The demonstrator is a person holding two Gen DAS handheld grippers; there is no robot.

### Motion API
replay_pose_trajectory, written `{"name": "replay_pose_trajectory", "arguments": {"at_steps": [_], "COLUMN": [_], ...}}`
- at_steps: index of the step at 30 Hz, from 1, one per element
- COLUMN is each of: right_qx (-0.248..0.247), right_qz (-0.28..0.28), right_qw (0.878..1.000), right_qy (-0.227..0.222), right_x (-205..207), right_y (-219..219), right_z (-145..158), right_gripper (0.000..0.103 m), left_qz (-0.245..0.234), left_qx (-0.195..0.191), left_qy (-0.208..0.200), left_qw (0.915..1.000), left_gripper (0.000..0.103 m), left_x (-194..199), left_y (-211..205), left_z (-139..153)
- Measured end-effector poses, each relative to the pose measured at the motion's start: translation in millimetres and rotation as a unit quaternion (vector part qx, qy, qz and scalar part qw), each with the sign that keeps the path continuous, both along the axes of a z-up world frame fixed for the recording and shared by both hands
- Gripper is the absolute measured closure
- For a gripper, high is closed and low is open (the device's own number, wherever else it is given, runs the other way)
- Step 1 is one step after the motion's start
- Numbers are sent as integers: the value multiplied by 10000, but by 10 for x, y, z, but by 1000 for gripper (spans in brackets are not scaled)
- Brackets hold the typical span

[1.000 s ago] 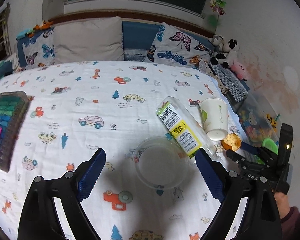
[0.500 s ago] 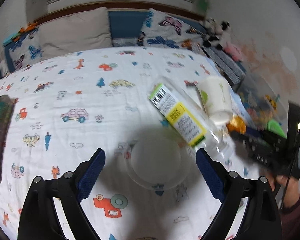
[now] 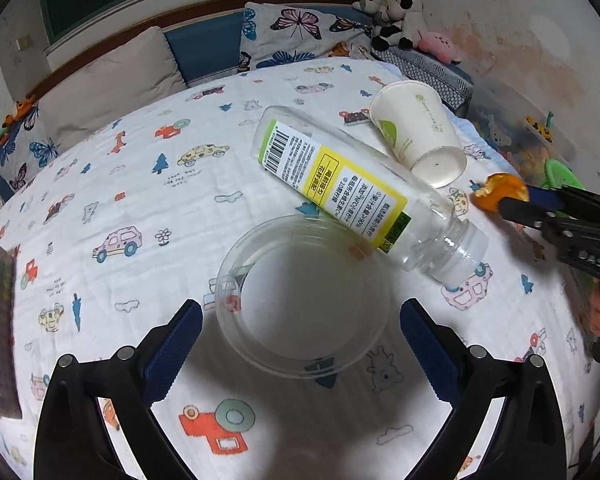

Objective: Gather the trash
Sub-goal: 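Grasp the orange peel with the right tool while the left tool grasps the clear round lid, then carry the orange peel and clear lid to the basket and release both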

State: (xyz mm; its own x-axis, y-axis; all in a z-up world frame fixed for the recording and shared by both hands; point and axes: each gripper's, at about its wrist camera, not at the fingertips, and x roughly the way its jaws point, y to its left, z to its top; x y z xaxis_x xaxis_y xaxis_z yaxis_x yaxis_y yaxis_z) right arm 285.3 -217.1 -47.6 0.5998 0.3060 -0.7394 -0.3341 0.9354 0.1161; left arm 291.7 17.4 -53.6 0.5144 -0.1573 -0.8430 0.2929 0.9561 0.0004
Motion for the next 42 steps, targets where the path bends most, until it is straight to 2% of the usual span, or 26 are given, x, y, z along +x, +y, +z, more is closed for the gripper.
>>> {"name": "replay_pose_trajectory", "arguments": {"at_steps": [7,14,15,22,32,37,42], "right_qx": [80,145,159,241,329,389,390], "right_qz": [14,32,32,9,38,-31,-205], "right_qw": [10000,9999,9999,9997,9993,9990,9986], "right_qy": [-21,-53,-56,-78,-176,-231,-293], "right_x": [-71,-148,-159,-253,-506,-630,-764], "right_y": [-23,-36,-40,-66,-91,-176,-343], "right_z": [40,61,63,97,184,236,300], "right_gripper": [63,63,63,63,63,63,63], "left_qz": [-66,-27,-45,74,283,211,-18], "left_qx": [168,90,76,140,44,-16,-130], "left_qy": [40,71,48,-42,-200,-314,-431], "left_qw": [9998,9999,9999,9999,9994,9993,9990], "left_gripper": [7,9,12,13,13,13,13], "left_x": [87,169,164,98,-133,-298,-434], "left_y": [-57,-34,-36,-38,103,92,-88], "left_z": [-85,-170,-170,-129,68,227,385]}}
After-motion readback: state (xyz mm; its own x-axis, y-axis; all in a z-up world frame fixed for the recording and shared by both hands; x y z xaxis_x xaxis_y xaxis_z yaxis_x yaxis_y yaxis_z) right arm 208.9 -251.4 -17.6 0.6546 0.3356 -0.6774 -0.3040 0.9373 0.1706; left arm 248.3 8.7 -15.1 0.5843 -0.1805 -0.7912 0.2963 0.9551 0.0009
